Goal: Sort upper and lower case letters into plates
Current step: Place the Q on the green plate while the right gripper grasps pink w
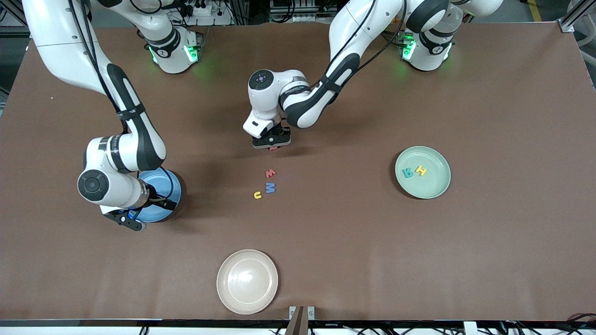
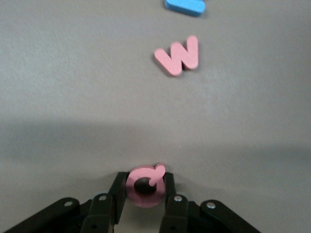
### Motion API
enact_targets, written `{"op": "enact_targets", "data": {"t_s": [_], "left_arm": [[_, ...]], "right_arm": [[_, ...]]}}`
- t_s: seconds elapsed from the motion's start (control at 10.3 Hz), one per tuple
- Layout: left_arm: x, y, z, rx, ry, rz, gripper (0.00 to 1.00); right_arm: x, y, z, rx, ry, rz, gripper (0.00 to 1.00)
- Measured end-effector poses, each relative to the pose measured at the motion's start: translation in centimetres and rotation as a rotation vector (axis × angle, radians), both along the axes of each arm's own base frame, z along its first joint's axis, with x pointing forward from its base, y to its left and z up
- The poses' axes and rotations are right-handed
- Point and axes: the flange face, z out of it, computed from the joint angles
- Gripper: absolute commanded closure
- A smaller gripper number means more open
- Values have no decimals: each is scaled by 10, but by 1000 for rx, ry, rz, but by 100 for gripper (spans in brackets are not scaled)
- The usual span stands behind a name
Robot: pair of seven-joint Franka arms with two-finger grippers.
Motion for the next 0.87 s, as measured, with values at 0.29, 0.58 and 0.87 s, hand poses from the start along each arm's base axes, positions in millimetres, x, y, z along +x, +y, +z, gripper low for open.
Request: {"op": "enact_targets", "data": {"t_s": [0.29, 0.58, 0.87], "left_arm": [[75, 56, 41, 56, 89, -13, 100], [175, 186, 130, 126, 230, -124, 100], [227, 340, 187, 167, 364, -266, 100]], "right_arm": [[-2, 26, 2, 7, -5, 38, 0], [-20, 135, 7, 32, -49, 201, 0], [-64, 261, 14, 71, -114, 435, 0]]}}
